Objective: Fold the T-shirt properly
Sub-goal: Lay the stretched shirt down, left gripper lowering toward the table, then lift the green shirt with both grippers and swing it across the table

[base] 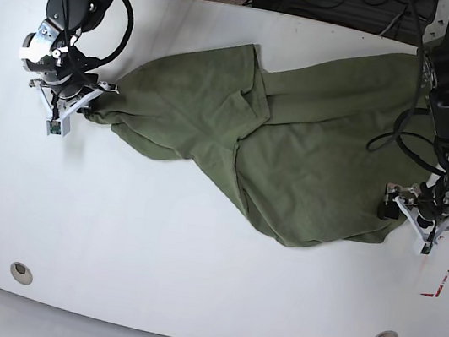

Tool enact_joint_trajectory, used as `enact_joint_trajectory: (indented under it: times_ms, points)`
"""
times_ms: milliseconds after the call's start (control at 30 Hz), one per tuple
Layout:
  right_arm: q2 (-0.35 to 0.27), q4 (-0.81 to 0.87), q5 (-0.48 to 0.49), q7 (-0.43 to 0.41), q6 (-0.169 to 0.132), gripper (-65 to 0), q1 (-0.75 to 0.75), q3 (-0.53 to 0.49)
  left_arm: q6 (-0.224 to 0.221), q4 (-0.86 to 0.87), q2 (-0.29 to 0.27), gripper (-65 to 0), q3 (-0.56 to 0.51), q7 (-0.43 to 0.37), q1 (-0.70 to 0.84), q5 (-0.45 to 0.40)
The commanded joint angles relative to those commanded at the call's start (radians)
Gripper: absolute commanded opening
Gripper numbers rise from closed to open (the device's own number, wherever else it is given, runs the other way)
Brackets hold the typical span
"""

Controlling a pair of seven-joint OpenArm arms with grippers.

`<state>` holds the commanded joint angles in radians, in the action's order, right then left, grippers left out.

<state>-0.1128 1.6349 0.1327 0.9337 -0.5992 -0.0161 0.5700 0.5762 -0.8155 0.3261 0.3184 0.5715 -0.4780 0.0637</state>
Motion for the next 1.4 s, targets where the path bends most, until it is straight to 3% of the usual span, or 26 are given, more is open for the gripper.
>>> enact_joint_trajectory:
  times_ms: [100, 200, 333, 467, 567, 833, 1033, 1400]
  points:
    - [0.000, -0.002, 0.000, 0.000, 0.000, -65.0, -0.006, 0.002, 0.002, 0.002, -0.029, -7.8, -0.002, 0.005, 0.000, -0.002]
    - [0.002, 0.000, 0.000, 0.000, 0.000, -65.0, -0.008, 0.000, 0.005, 0.000, -0.049, -14.9, -0.003, 0.009, -0.002, -0.002]
    - [0.005, 0.002, 0.000, 0.000, 0.000, -65.0, -0.008, -0.002, 0.005, 0.000, -0.057, -30.8, -0.003, 0.008, -0.002, 0.000]
    - [0.005, -0.002, 0.000, 0.000, 0.000, -65.0, -0.014, -0.002, 0.005, 0.008, -0.063, -52.8, -0.003, 0.005, 0.000, 0.000]
    - [0.005, -0.002, 0.000, 0.000, 0.000, -65.0, -0.017, -0.002, 0.005, 0.002, -0.071, -65.0, -0.003, 0.006, 0.003, -0.002]
    - [0.005, 0.005, 0.002, 0.008, 0.000, -65.0, -0.021, -0.002, 0.006, -0.075, -0.071, -65.0, -0.002, 0.021, 0.009, 0.002]
    - [0.003, 0.032, 0.002, 0.038, 0.000, -65.0, -0.029, -0.002, 0.006, -0.419, -0.072, -65.0, 0.000, 0.170, 0.097, 0.002]
    - [-0.003, 0.011, 0.000, 0.106, 0.000, -65.0, -0.204, -0.005, 0.006, -0.893, -0.110, -65.0, 0.000, 0.318, 0.170, 0.002]
